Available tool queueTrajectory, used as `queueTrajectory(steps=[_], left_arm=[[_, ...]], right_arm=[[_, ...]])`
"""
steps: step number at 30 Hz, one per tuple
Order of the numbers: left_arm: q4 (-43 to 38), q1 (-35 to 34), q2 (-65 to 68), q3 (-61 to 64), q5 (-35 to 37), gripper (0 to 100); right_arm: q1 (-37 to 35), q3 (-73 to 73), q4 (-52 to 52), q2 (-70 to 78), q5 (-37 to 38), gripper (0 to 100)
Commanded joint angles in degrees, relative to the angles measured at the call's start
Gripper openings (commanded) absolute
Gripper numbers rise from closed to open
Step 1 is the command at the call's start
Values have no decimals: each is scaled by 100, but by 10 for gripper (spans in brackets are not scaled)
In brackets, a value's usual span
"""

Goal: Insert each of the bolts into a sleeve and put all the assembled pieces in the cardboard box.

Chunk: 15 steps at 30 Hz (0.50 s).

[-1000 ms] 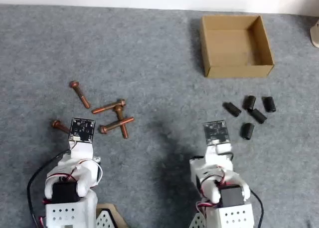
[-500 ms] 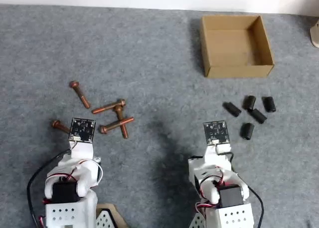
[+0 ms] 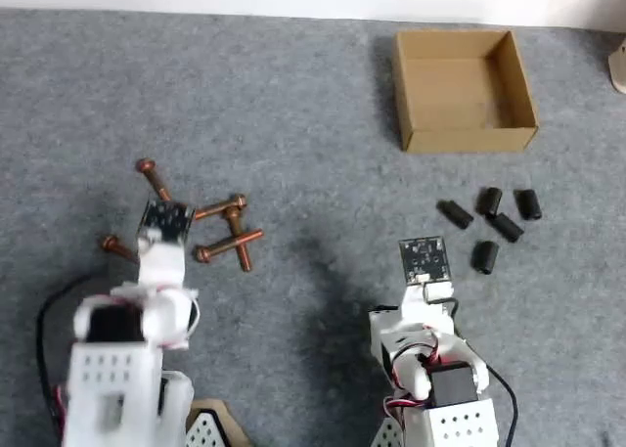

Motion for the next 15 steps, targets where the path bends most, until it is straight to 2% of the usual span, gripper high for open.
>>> queueTrajectory(steps=[1, 5, 12, 14, 15], left_arm=[[-18, 75, 1499, -1209, -26, 5], [-18, 75, 2369, -1930, -44, 7], [-185, 57, 2352, -2018, -18, 6], [-273, -84, 2343, -2018, 264, 6], [-378, -119, 2334, -2026, 668, 6]], right_arm=[[-40, 567, 31, -22, -35, 4], [-40, 567, 31, -22, -26, 4], [-40, 567, 31, -22, -18, 4], [-40, 567, 31, -22, -18, 4], [-40, 567, 31, -22, -18, 4]])
